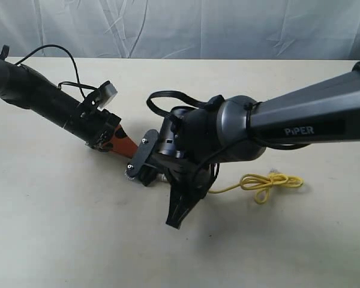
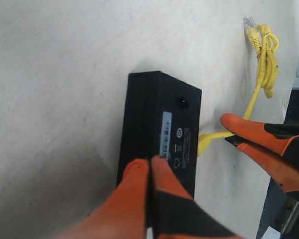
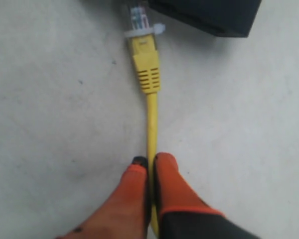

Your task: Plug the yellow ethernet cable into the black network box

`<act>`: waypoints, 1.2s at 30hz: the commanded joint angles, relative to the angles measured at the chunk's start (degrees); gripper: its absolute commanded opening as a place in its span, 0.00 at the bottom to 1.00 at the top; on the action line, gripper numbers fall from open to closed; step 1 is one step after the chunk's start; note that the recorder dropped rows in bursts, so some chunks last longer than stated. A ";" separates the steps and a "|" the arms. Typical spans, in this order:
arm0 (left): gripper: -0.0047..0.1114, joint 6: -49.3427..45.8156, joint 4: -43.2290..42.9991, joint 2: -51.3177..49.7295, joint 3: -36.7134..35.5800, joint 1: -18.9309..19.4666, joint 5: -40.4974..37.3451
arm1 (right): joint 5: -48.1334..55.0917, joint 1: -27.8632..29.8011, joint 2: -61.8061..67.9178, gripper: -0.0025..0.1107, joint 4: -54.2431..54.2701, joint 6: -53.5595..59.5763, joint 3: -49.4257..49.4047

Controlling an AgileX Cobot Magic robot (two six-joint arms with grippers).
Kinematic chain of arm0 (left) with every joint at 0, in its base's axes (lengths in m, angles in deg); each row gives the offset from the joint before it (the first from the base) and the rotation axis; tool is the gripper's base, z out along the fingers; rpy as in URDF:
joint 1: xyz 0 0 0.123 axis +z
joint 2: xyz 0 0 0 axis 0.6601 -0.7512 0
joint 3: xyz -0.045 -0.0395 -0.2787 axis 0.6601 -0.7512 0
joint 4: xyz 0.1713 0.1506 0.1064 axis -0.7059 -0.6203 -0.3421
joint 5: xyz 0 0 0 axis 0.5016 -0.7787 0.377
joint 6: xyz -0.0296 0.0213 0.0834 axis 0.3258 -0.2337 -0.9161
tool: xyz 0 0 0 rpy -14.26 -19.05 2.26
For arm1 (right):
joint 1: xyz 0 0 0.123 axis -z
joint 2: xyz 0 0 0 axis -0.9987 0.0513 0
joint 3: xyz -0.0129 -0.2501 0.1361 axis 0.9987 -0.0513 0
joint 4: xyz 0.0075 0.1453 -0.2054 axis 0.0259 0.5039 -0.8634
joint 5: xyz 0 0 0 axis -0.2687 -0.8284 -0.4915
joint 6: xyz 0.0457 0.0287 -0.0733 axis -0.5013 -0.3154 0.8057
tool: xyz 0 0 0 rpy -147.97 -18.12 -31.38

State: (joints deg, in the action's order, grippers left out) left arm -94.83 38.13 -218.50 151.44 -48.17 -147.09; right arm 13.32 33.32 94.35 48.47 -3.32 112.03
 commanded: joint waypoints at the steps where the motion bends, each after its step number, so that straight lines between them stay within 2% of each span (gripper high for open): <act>1: 0.04 0.09 0.22 -0.74 -0.23 -0.07 0.33 | -0.29 0.04 -0.28 0.02 -1.08 -0.77 0.24; 12: 0.04 0.09 0.22 -0.74 -0.23 -0.07 0.33 | 2.22 0.04 -0.28 0.02 0.87 2.33 0.24; 36: 0.04 0.09 0.22 -0.74 -0.23 -0.07 0.33 | -0.48 0.04 -1.53 0.02 0.99 4.04 0.24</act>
State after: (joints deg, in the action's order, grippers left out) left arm -94.83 38.23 -218.50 151.44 -48.17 -147.09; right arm 13.21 33.32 93.32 49.55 0.45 112.03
